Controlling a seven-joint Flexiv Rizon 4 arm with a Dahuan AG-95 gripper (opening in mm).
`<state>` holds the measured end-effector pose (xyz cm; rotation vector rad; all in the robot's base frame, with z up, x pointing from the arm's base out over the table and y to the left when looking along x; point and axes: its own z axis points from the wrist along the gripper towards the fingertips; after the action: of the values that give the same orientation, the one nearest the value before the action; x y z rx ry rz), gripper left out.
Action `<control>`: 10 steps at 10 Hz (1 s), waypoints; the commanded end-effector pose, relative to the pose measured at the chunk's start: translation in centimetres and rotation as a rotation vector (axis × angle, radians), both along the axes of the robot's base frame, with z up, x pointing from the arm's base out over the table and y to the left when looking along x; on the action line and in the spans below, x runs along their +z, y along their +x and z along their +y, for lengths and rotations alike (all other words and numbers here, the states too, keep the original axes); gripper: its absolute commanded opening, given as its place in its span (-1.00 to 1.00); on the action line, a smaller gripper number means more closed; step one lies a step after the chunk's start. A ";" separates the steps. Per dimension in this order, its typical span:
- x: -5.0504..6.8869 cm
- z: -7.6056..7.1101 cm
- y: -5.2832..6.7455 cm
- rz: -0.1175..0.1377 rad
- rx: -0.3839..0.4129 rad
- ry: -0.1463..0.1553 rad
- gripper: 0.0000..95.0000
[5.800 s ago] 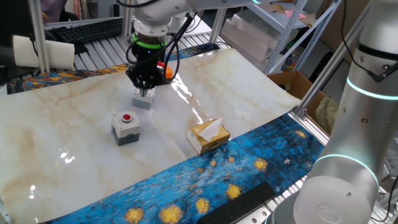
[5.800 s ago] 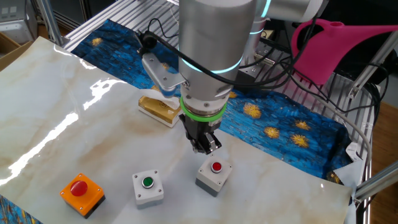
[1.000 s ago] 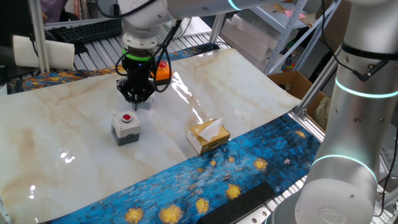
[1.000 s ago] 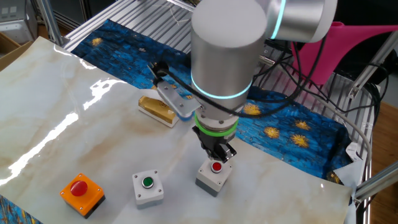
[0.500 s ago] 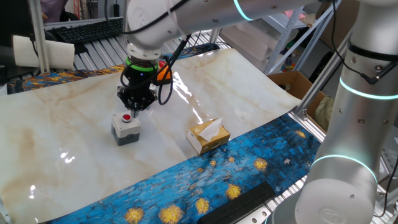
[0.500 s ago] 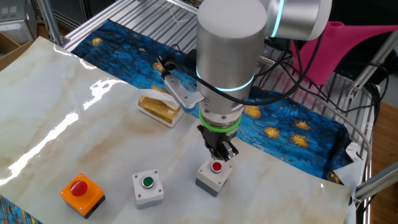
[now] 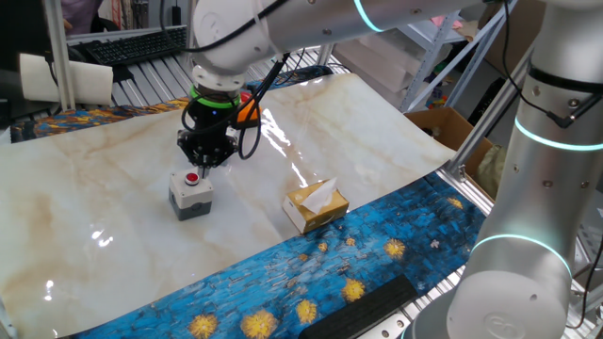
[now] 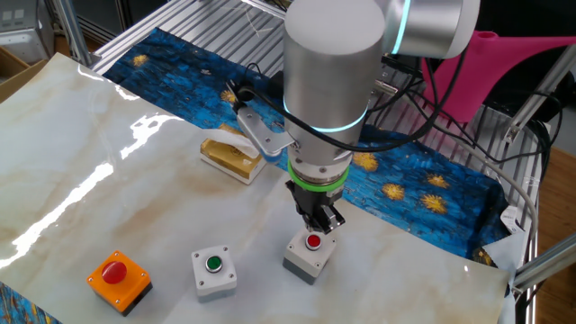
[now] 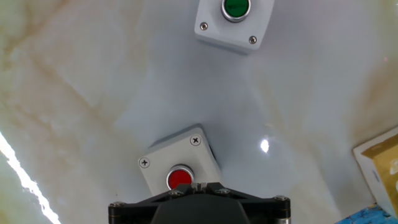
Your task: Press three buttons from left to right in sequence
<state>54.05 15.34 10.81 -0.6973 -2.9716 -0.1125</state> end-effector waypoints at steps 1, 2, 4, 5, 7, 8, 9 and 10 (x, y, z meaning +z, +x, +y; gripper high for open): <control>0.0 0.0 0.0 0.003 0.004 -0.001 -1.00; 0.0 0.0 0.0 0.004 -0.001 -0.005 -1.00; 0.0 0.0 0.0 0.015 0.046 -0.051 -1.00; 0.0 0.0 0.0 0.024 0.078 -0.040 -1.00; 0.0 0.0 0.0 0.039 0.057 -0.044 -1.00; 0.0 0.0 0.0 0.038 0.059 -0.046 -1.00; 0.0 0.0 0.0 0.036 0.078 -0.058 -1.00; 0.0 0.0 0.0 0.035 0.113 -0.082 -1.00</control>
<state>54.13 15.41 10.85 -0.5514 -2.9719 0.0008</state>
